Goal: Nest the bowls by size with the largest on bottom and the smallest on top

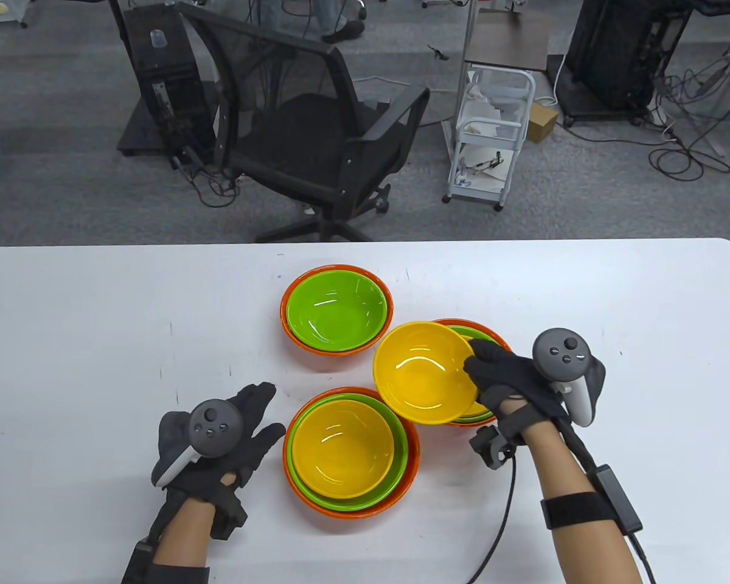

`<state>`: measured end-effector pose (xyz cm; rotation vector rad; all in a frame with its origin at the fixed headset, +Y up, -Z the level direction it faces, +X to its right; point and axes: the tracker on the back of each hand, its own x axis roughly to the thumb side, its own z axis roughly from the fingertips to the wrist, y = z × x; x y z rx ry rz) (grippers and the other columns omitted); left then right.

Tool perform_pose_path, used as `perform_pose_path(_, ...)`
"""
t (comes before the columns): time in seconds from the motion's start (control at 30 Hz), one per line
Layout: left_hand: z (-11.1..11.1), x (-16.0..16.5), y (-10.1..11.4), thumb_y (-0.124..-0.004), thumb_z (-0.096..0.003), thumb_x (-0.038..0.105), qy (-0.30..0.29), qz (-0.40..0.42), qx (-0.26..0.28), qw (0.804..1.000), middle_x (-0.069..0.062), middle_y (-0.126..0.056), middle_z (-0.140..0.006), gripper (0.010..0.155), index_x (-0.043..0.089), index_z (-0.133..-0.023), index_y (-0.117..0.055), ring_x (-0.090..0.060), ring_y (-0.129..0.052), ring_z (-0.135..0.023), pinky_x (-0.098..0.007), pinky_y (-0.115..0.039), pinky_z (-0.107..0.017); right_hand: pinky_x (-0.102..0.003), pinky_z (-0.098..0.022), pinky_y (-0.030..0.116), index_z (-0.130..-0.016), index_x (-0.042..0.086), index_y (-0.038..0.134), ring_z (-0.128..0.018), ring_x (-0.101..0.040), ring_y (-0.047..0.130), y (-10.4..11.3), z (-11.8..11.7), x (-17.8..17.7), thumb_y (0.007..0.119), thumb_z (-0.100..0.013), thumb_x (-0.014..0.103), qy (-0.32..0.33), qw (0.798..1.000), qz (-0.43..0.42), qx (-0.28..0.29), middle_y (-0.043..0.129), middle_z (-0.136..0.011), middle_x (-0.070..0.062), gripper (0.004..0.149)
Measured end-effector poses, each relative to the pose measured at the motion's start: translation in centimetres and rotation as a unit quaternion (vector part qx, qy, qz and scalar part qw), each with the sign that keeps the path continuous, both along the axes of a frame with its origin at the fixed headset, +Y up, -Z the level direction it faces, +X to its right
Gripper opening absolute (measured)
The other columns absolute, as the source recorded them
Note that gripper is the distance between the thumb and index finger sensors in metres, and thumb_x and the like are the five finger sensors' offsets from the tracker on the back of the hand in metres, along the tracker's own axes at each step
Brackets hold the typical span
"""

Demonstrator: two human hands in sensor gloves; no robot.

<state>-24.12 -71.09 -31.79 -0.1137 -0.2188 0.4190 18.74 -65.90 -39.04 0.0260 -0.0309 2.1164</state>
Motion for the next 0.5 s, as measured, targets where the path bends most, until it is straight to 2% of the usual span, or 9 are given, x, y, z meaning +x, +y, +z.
perform_pose_path(0.23, 0.0, 0.4, -0.2, -0.065, -0.0492, 0.058, -0.012, -0.004, -0.007, 1.000, -0.010, -0.052, -0.119, 0.074, 0.030, -0.114, -0.043, -0.040, -0.062, -0.110, -0.066, -0.055, -0.077, -0.055, -0.033, 0.078, -0.092, -0.005, 0.071, -0.033, -0.039, 0.093, 1.1, -3.9, -5.0, 0.079, -0.048, 0.027, -0.056, 0.998, 0.033, 0.002, 0.093, -0.051, -0.019, 0.055)
perform_pose_path(0.5, 0.0, 0.1, -0.1, -0.065, -0.0492, 0.058, -0.012, 0.004, 0.000, 1.000, -0.010, -0.052, -0.119, 0.074, 0.030, -0.114, -0.044, -0.040, -0.062, -0.109, -0.066, -0.055, -0.077, -0.055, -0.034, 0.078, -0.092, -0.004, 0.072, -0.033, -0.038, 0.093, -0.2, -8.9, -9.8, 0.081, -0.047, 0.027, -0.108, 0.990, 0.078, -0.036, 0.094, -0.051, -0.020, 0.055)
